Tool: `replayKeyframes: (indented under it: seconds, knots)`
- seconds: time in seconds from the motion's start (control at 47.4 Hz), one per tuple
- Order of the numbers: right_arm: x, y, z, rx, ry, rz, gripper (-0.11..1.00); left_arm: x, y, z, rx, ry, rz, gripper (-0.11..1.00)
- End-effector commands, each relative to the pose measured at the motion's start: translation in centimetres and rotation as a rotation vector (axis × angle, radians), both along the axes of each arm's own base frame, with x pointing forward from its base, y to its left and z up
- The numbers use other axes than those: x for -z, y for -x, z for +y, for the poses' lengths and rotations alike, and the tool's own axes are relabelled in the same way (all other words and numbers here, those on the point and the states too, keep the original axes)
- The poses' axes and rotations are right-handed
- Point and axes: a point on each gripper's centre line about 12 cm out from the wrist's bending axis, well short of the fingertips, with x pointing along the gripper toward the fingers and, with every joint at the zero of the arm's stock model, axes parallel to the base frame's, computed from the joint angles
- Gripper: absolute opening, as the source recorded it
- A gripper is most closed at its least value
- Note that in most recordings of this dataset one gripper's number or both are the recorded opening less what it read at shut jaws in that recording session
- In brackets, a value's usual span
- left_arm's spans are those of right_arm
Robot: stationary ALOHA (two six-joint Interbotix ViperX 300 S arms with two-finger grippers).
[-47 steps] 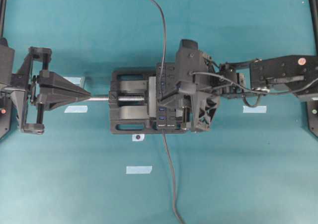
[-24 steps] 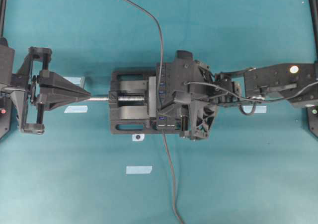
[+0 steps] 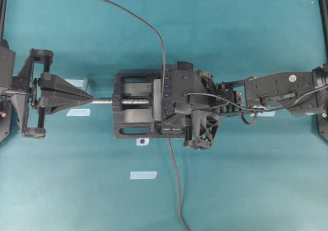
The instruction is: Insert the USB into the front port of the fixed hub.
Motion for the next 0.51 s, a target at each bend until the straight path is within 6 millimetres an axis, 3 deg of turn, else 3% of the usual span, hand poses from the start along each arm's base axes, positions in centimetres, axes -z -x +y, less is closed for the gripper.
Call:
replayKeyframes:
  seconds: [0.0, 0.486]
  knots:
    - [-0.94, -0.24, 0.25, 0.002, -0.011, -0.041, 0.05, -0.55, -0.18, -0.08, 0.003, 0.002, -0.021, 0.00]
    - [-0.05, -0.42, 0.01, 0.008, -0.009, -0.030, 0.05, -0.55, -0.18, -0.08, 0.003, 0.002, -0.021, 0.00]
